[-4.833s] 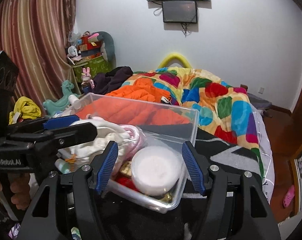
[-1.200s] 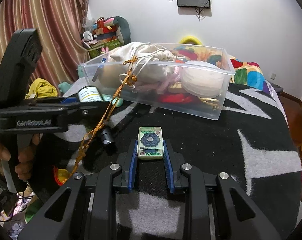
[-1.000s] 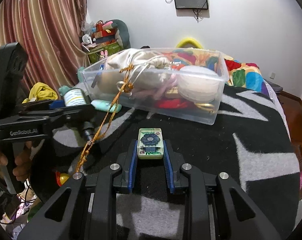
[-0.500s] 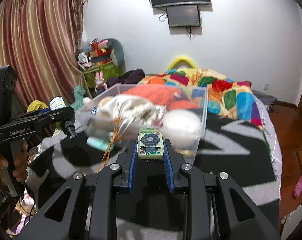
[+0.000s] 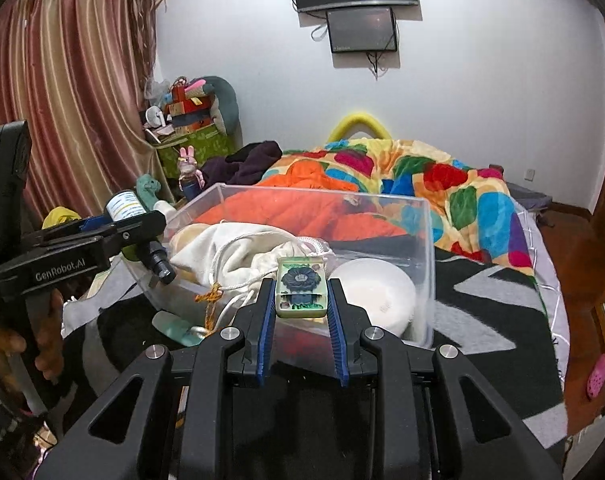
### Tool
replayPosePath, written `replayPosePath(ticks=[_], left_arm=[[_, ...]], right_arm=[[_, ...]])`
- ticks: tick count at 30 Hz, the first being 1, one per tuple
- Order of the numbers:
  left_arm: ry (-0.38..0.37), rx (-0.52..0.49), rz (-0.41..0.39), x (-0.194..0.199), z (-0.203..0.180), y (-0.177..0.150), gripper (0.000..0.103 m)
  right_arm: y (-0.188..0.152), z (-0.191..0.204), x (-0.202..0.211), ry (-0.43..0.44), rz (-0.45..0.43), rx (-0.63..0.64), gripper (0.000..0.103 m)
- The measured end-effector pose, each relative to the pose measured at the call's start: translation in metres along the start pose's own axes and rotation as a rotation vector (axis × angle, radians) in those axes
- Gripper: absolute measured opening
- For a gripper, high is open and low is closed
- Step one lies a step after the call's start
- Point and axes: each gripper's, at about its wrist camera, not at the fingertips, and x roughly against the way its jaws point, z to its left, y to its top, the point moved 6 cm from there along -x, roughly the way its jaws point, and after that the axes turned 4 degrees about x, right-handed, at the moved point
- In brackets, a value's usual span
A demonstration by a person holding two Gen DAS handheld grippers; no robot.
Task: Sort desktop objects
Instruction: 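Carry the green bottle and patterned card over the clear box with both tools, then open both tools to drop the bottle and card into the box, then withdraw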
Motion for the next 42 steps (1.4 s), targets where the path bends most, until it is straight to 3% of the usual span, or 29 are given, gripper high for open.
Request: replayPosePath(ticks=[18,23,29,42], left_arm=[[0.056,-0.058,-0.032,-0.019,-0.003,0.001,0.065],[0.018,-0.032,-0.002,-0.019,0.0,0.002,0.065],[-0.044,-0.003,0.026,-0.019,-0.006,0.005,0.068],[0.017,-0.061,0.028,-0.007,-0.007,0.002,0.07]], right_arm=[[-0.001,0.0,-0.01,-0.026,0.023,-0.013,0.023],[-0.003,0.0,0.003,-0.017,0.007,-0.019,0.044],[-0.007,-0.002,0.02,0.005,-0.015,-0.044,0.053],[-0.044,0.016,0.038,0.065,0.023,-0.035,0.055]])
